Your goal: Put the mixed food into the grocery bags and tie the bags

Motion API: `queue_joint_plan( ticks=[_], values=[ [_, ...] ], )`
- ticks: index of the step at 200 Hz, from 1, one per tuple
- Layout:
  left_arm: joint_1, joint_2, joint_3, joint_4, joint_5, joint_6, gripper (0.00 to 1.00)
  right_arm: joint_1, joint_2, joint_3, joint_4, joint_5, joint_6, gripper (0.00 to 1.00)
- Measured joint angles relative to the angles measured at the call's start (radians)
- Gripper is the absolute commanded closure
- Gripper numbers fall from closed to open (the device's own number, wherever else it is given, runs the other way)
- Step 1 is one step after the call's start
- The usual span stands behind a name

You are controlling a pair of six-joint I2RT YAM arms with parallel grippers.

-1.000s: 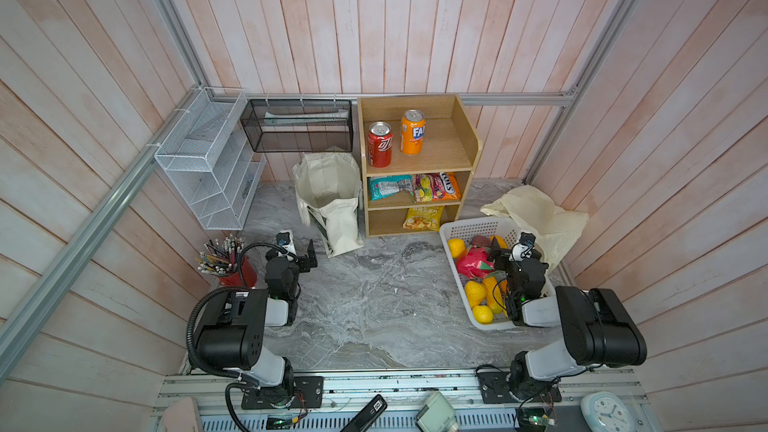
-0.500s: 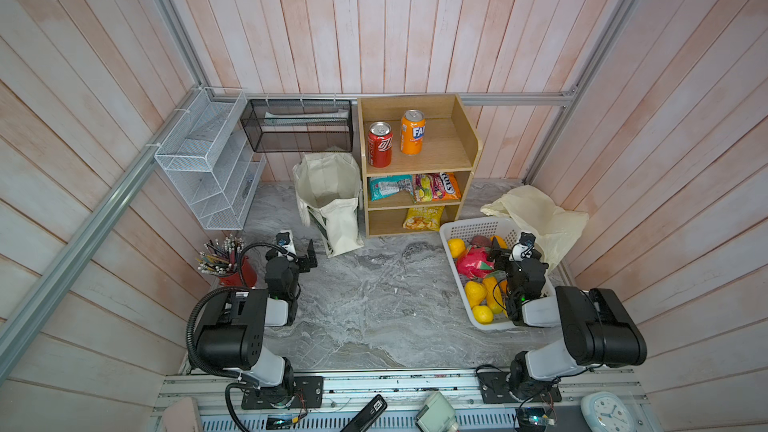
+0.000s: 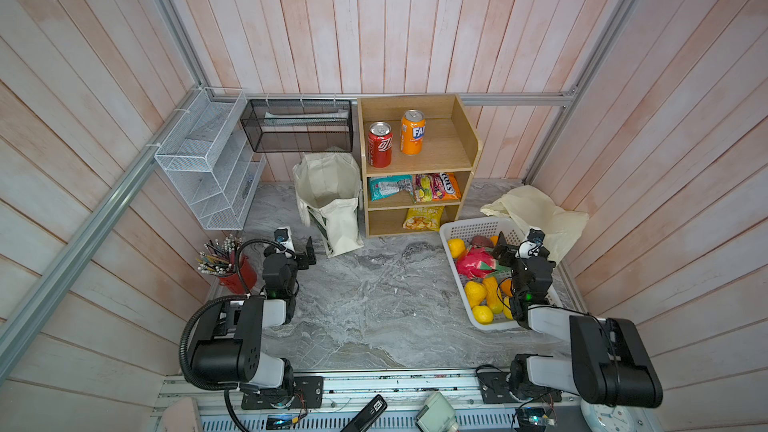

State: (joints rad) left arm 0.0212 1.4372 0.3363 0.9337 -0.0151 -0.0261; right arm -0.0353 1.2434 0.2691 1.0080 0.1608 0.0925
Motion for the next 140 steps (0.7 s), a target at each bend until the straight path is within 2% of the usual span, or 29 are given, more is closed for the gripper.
queue_joint_plan(
  ticks=[27, 60, 98, 140],
  values=[
    [-0.001, -0.113, 0.046, -0.128, -0.027, -0.027, 0.0, 0.0, -0.144, 0.031, -0.137, 0.014, 0.079, 0.02],
    [-0.005, -0.276, 0.157, -0.38, -0.042, -0.143, 0.0, -0.001, -0.307, 0.105, -0.369, 0.0, 0.256, 0.02],
    [-0.03, -0.412, 0.338, -0.711, -0.021, -0.307, 0.0, -0.005, -0.481, 0.13, -0.488, -0.194, 0.374, 0.07],
    [-0.092, -0.411, 0.589, -1.043, 0.05, -0.372, 0.0, 0.022, -0.479, 0.254, -0.662, -0.385, 0.433, 0.13]
  ],
)
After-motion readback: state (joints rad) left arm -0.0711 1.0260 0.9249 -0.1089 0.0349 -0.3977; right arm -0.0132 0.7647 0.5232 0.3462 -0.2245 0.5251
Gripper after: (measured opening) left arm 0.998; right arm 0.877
